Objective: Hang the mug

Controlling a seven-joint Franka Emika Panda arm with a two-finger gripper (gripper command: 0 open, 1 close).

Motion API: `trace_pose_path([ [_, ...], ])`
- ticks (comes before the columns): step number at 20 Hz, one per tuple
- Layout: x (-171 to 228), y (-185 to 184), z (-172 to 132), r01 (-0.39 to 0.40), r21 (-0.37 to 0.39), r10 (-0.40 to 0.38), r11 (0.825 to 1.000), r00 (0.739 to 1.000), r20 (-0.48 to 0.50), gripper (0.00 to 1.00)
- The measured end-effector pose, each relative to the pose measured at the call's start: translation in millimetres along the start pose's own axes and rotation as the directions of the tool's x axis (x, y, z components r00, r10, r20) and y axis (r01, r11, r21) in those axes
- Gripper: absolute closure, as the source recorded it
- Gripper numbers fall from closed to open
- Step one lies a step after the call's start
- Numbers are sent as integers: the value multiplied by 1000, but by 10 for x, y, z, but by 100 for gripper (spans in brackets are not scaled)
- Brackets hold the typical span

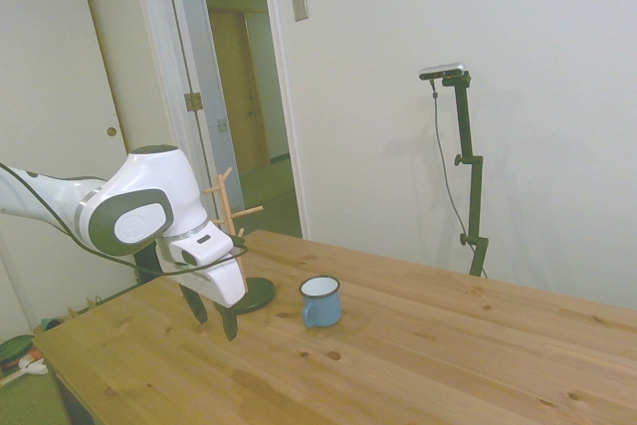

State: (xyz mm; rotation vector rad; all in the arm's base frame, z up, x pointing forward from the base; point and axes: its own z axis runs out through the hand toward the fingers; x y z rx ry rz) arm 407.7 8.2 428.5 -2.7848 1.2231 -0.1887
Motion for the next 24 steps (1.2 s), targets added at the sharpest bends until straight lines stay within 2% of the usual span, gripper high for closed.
trace_pose_path([
  [3, 17, 17, 4, 16, -21, -16, 1000, 1000, -5, 0],
  [6, 202, 112, -108, 6, -24, -6, 1000, 1000, -13, 0],
  [10, 681, 307, -312, -31, -6, 31, 999, 999, -20, 0],
  [15, 1475, 451, -527, -70, -9, 70, 998, 997, -25, 0],
  [19, 2018, 347, -709, -55, -28, 54, 998, 998, -30, 0],
  [24, 2383, 71, -707, -11, -60, 9, 998, 999, -31, 0],
])
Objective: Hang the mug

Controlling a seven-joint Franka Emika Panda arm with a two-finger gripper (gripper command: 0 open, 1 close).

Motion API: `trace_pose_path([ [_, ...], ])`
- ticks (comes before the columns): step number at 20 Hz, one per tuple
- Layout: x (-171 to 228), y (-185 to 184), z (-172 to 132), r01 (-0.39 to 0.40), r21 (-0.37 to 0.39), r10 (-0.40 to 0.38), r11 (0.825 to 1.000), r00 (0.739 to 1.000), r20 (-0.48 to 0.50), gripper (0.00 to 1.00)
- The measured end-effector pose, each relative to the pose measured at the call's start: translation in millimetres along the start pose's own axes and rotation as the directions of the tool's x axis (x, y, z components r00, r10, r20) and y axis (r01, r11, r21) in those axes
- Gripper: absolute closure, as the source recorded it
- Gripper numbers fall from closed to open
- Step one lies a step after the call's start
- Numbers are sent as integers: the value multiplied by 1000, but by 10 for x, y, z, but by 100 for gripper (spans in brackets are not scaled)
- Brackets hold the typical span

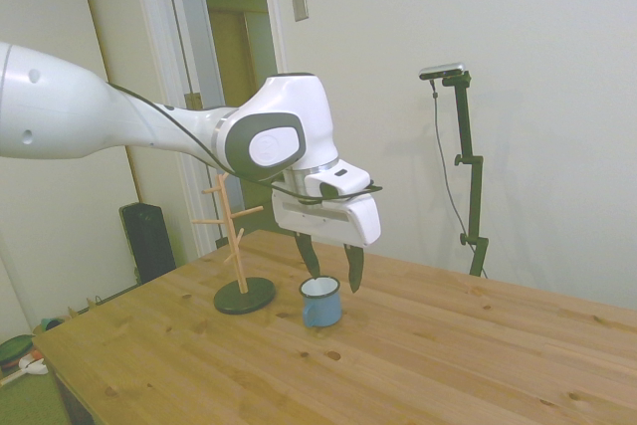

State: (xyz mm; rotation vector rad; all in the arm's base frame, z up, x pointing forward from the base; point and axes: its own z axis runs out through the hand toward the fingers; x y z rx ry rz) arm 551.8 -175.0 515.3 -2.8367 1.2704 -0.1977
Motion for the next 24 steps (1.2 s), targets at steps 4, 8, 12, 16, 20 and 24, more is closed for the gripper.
trace_pose_path([
  [4, 104, -244, 65, 68, -40, -69, 997, 998, -16, 0],
  [8, 70, -526, 174, 124, -61, -126, 990, 992, -19, 0],
  [12, 50, -750, 287, 167, -68, -168, 984, 986, -16, 0],
  [16, 92, -880, 480, 212, -67, -214, 975, 977, -20, 0],
  [20, 54, -1030, 648, 243, -64, -245, 968, 969, -24, 0],
  [24, -39, -1211, 819, 274, -60, -275, 960, 961, -21, 0],
])
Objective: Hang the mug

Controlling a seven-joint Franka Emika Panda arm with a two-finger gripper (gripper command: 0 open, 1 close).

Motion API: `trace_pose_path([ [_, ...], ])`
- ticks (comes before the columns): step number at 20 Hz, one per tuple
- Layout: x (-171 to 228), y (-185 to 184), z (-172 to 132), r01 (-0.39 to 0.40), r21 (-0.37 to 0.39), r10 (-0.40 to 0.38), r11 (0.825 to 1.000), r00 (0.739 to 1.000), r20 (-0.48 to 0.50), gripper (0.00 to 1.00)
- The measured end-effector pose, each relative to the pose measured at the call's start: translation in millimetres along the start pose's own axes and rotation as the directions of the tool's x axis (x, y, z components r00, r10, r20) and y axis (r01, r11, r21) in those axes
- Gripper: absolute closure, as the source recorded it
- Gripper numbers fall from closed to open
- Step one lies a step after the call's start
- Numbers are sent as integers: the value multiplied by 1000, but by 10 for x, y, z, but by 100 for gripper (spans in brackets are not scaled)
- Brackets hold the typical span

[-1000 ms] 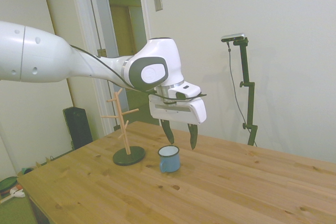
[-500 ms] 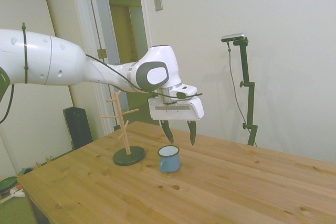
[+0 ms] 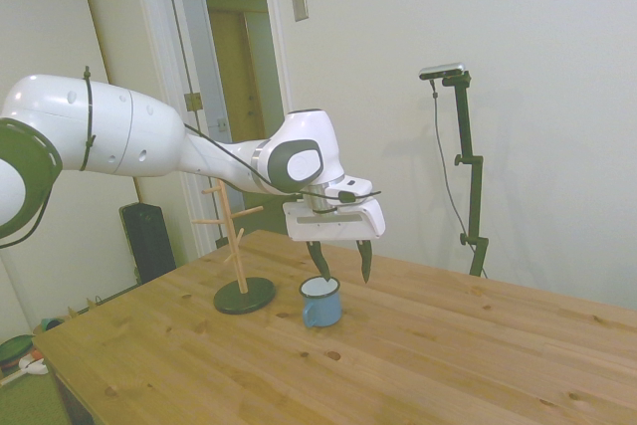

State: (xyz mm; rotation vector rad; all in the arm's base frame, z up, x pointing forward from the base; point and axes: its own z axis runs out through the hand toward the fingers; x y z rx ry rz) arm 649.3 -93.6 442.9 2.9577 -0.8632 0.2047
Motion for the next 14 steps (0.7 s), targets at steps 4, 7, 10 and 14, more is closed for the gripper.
trace_pose_path([
  [4, -42, -144, 136, 22, -1, -22, 1000, 1000, 7, 0],
  [7, -52, -190, 213, 29, -3, -29, 1000, 1000, 12, 0],
  [10, -78, -263, 286, 40, -6, -40, 999, 999, 14, 100],
  [14, -88, -296, 419, 44, -18, -43, 999, 999, 20, 100],
])
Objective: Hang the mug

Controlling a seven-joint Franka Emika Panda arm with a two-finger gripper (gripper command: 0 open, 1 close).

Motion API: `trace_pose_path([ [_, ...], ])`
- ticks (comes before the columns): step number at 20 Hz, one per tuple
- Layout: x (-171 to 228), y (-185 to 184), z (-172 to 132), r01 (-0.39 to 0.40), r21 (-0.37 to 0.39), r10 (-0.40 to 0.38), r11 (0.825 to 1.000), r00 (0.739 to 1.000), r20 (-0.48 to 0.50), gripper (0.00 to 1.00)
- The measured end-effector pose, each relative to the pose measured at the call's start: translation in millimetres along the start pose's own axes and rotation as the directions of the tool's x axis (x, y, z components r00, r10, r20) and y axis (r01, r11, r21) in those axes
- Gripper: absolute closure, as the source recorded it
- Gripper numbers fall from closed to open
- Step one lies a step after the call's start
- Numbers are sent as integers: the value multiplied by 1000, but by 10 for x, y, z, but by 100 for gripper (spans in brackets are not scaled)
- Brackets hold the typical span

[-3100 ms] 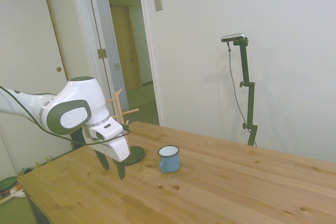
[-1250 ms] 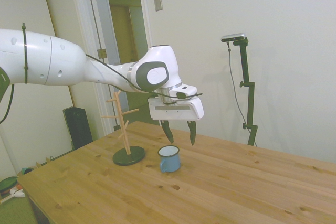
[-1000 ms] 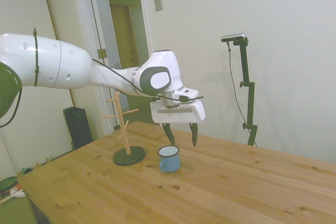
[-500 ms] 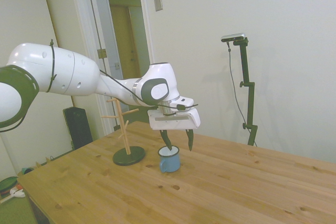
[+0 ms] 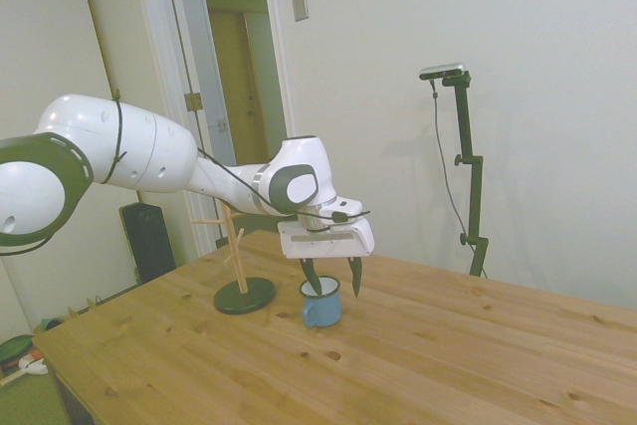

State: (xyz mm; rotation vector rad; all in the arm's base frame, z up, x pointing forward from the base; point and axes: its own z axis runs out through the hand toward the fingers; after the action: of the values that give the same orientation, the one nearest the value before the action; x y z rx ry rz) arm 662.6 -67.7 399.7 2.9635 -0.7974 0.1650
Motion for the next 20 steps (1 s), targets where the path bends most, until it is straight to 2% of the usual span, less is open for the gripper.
trace_pose_path([
  [6, -20, 55, 97, -6, 1, 6, 1000, 1000, -8, 100],
  [20, -72, 128, 66, -13, 6, 13, 1000, 1000, -14, 100],
])
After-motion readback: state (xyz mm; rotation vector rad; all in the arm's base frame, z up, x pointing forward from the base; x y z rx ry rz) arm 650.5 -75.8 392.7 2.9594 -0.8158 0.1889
